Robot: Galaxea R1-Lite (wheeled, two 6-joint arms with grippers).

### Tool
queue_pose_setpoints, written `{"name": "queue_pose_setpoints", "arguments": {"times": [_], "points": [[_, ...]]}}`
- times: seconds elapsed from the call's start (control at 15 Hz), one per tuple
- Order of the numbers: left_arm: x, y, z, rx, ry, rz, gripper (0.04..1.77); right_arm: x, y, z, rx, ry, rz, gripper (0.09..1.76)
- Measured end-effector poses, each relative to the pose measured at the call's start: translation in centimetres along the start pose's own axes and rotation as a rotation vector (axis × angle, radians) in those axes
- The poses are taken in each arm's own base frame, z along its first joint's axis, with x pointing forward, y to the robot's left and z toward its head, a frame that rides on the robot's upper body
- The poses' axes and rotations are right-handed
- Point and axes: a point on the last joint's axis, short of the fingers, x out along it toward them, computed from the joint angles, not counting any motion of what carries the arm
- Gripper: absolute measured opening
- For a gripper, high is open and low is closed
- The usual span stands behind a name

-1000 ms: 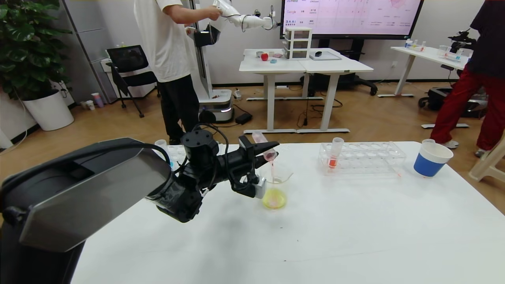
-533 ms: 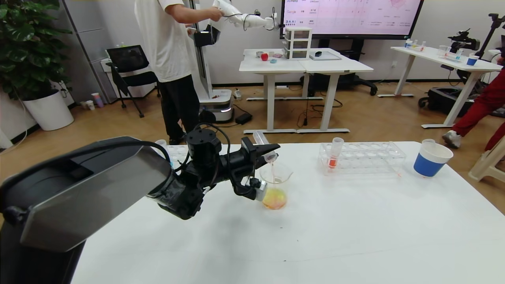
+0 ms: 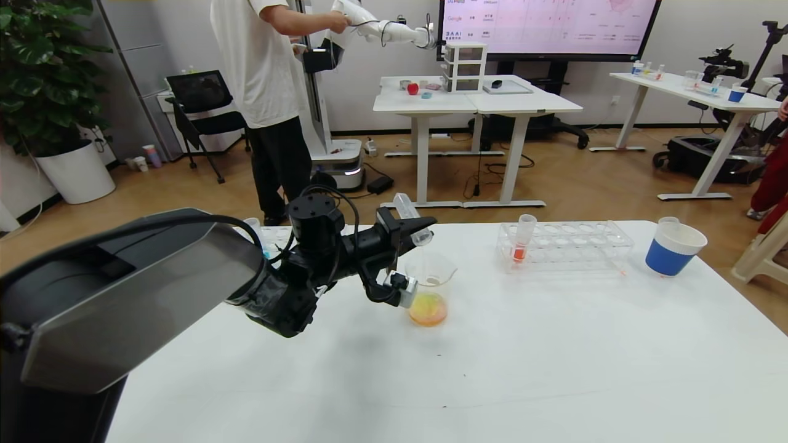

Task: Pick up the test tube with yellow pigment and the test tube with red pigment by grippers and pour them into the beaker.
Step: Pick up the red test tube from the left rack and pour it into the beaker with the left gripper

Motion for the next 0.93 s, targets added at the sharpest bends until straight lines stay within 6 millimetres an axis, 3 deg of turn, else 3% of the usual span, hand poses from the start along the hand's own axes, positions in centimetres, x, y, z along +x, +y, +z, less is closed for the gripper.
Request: {"name": "queue_pose_setpoints", "arguments": {"times": [0.33,0.8,0.93], "points": [[-0.4,0.4,0.6,-0.163,0.030,-0.005,0.51,0.0,0.0,0.0,0.000,0.000,0.000,1.74],[-2.5,2.8,1.1,-0.707,0.280,0.196,0.51,0.0,0.0,0.0,0.000,0.000,0.000,1.74],[-2.9,2.9,1.9,-0.898,0.432,0.290,0.51,0.0,0.0,0.0,0.000,0.000,0.000,1.74]]}}
